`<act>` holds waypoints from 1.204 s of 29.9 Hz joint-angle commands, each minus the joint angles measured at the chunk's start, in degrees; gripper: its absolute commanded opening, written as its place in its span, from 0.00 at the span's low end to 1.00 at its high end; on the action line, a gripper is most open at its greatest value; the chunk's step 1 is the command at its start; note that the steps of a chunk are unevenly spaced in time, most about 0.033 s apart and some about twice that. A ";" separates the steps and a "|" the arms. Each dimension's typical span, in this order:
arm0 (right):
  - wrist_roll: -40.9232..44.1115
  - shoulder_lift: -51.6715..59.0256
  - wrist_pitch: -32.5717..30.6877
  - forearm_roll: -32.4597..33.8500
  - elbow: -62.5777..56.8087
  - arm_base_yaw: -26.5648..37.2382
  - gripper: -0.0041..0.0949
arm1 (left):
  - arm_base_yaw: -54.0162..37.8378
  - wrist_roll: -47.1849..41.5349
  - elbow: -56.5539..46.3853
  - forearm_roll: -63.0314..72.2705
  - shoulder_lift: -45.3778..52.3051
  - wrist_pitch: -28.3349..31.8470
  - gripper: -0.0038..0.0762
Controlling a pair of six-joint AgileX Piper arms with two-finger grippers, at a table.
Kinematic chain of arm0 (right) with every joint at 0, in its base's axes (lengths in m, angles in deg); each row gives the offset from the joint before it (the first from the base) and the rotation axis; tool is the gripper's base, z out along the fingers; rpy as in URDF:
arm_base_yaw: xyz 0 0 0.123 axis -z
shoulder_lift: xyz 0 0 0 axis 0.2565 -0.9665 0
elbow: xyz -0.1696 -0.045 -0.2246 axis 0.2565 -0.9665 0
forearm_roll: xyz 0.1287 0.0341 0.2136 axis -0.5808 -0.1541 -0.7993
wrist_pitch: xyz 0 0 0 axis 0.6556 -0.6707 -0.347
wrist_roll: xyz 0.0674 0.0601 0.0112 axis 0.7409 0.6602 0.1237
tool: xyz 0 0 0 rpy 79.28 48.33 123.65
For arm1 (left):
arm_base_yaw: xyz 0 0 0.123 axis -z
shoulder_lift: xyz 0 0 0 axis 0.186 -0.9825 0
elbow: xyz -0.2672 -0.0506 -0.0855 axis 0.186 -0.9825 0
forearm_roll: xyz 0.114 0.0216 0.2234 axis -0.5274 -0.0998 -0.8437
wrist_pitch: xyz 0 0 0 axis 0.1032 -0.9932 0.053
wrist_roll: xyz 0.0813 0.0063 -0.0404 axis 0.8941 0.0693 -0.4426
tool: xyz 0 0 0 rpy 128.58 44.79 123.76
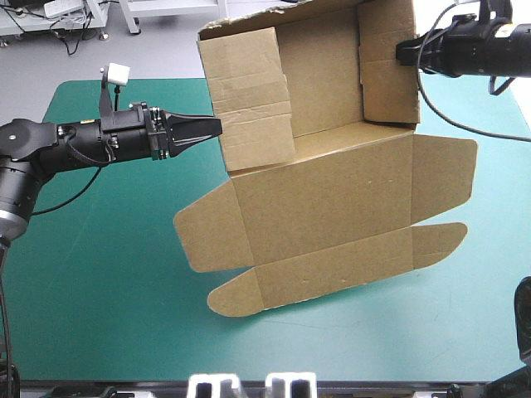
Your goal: Fold the box
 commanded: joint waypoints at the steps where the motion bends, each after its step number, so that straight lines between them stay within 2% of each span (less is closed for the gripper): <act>1: 1.90 1.98 4.66 -0.26 1.62 -2.59 0.02 | 0.47 -0.04 1.70 2.42 1.89 1.03 0.49; 9: 3.32 1.98 4.72 -0.08 1.62 -4.83 0.02 | 0.47 -3.43 1.70 -7.25 1.89 12.79 0.48; 15: 3.91 1.98 2.75 -1.77 1.62 -4.83 0.03 | 0.47 -4.60 1.70 -10.14 1.89 20.95 0.43; 19: 4.72 1.98 1.44 -3.29 1.62 -4.83 0.02 | 0.73 -4.60 1.70 -10.32 1.78 22.79 0.38; 21: 4.91 1.98 1.22 -3.41 1.62 -4.83 0.03 | 1.75 -4.60 1.70 -10.44 1.51 22.82 0.34; 23: 5.14 1.98 0.25 -3.41 1.62 -4.83 0.03 | 2.98 -4.60 1.70 -10.44 1.39 23.41 0.24; 25: 5.76 1.98 -0.62 -1.55 1.62 -6.28 0.03 | 4.99 -4.48 1.70 -10.44 1.31 25.07 0.06; 26: 6.05 1.98 -0.97 0.23 1.62 -7.03 0.03 | 6.13 -3.83 1.70 -10.44 1.31 26.02 0.04; 31: 9.68 1.98 -1.50 11.00 1.62 -13.70 0.03 | 12.89 -4.68 2.36 -13.54 1.31 32.13 0.03; 34: 11.82 1.98 -2.45 16.10 1.62 -16.64 0.03 | 16.69 -10.29 4.48 -22.74 1.31 34.84 0.03; 36: 13.71 1.98 -2.45 18.19 1.62 -18.06 0.03 | 18.90 -17.16 6.42 -31.44 1.31 35.58 0.03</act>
